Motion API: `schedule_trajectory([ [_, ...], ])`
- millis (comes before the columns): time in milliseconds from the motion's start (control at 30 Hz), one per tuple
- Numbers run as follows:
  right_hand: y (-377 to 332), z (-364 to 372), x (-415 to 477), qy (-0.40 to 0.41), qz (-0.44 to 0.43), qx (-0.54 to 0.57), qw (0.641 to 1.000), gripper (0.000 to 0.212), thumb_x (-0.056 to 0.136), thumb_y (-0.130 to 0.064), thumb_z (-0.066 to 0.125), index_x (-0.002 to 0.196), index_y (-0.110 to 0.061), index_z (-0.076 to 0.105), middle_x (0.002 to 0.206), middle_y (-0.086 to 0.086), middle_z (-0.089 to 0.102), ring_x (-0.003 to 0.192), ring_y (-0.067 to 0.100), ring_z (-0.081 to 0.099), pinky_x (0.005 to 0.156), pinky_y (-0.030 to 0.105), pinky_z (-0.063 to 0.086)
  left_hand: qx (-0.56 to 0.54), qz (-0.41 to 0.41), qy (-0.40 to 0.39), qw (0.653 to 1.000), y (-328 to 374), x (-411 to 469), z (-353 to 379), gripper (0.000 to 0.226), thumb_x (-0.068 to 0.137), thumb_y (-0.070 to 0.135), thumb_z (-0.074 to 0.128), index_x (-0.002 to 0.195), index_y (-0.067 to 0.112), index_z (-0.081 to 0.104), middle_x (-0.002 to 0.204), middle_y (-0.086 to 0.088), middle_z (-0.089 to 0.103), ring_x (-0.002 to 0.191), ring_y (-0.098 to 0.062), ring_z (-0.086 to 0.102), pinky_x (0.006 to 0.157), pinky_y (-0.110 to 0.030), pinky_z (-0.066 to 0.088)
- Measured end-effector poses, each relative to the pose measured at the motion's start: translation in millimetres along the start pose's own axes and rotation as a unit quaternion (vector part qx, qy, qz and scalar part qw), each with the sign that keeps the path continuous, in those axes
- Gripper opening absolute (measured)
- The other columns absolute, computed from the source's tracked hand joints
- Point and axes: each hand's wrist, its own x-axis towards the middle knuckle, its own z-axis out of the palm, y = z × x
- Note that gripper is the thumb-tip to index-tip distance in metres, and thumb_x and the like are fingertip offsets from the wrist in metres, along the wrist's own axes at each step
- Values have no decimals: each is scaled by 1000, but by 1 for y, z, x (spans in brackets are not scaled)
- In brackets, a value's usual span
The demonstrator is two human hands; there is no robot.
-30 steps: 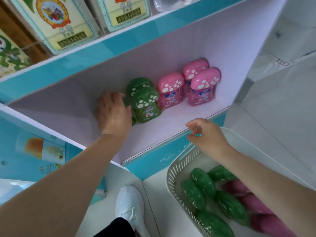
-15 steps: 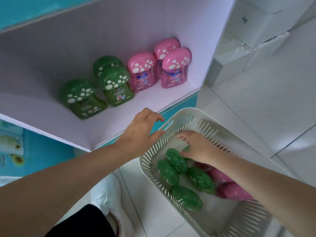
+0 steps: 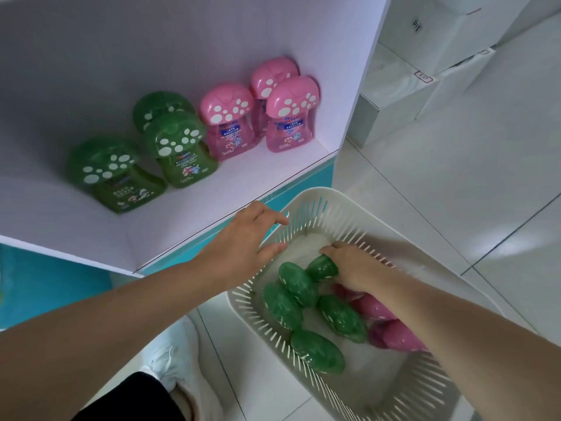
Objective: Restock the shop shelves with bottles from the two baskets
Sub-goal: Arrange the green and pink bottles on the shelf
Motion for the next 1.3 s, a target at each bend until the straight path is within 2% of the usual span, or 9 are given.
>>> schedule_trajectory([
  [100,2,-5,-1,-2,-29,-44,999,60,86,-5,57,140,-20,35,136,4,40,121,27,45,102,37,41,-1,3,-4,1000,0,1,-1,36,89,34,58,123,30,50,113,16,37,112,-7,44,101,-29,39],
  [433,-10,-53,-36,-3,-61,-74,995,65,89,-35,59,145,-25,28,145,1,32,127,25,40,101,41,42,-5,23,-23,999,17,4,2,38,90,36,55,126,29,47,122,11,40,118,-7,39,98,-21,32],
  [600,-16,-93,-62,32,-91,-41,994,66,85,-37,63,143,-24,34,138,2,37,124,21,42,104,37,39,7,16,-60,998,34,9,3,59,83,43,62,134,31,37,131,10,34,125,-9,32,105,-30,33],
  [700,-22,-116,-74,45,-106,9,993,63,83,-34,66,140,-25,40,131,-1,40,118,17,44,100,37,40,3,23,-67,998,46,11,7,75,77,44,70,139,28,31,135,8,34,127,-9,32,104,-27,31],
  [800,-30,-135,-83,64,-126,43,989,59,82,-34,66,136,-28,43,122,-4,43,110,12,46,96,36,42,-32,27,-38,998,55,11,9,78,74,41,74,137,24,32,131,6,41,120,-10,41,99,-21,35],
  [867,-37,-144,-86,86,-130,57,986,58,82,-37,65,135,-31,41,120,-5,45,109,12,48,94,39,43,-73,9,8,997,57,13,4,74,72,38,76,133,22,37,123,4,50,110,-11,49,95,-25,41],
  [1033,-60,-156,-80,147,-150,71,975,60,82,-40,64,134,-30,35,130,-5,47,114,14,48,94,39,43,-61,-8,83,995,48,16,-26,68,67,35,80,125,22,46,108,4,60,94,-12,58,83,-25,47],
  [1167,-82,-162,-70,187,-167,90,964,76,80,-40,67,140,-33,22,130,-7,50,109,15,52,89,38,45,-3,39,102,994,38,11,-52,67,67,33,78,126,25,48,105,4,64,92,-14,61,81,-32,51],
  [1300,-106,-161,-59,224,-181,176,942,99,74,-36,76,147,-34,10,125,-2,56,108,18,56,93,39,45,43,31,106,993,28,5,-75,65,70,29,76,128,24,48,103,-1,68,93,-19,64,82,-33,51],
])
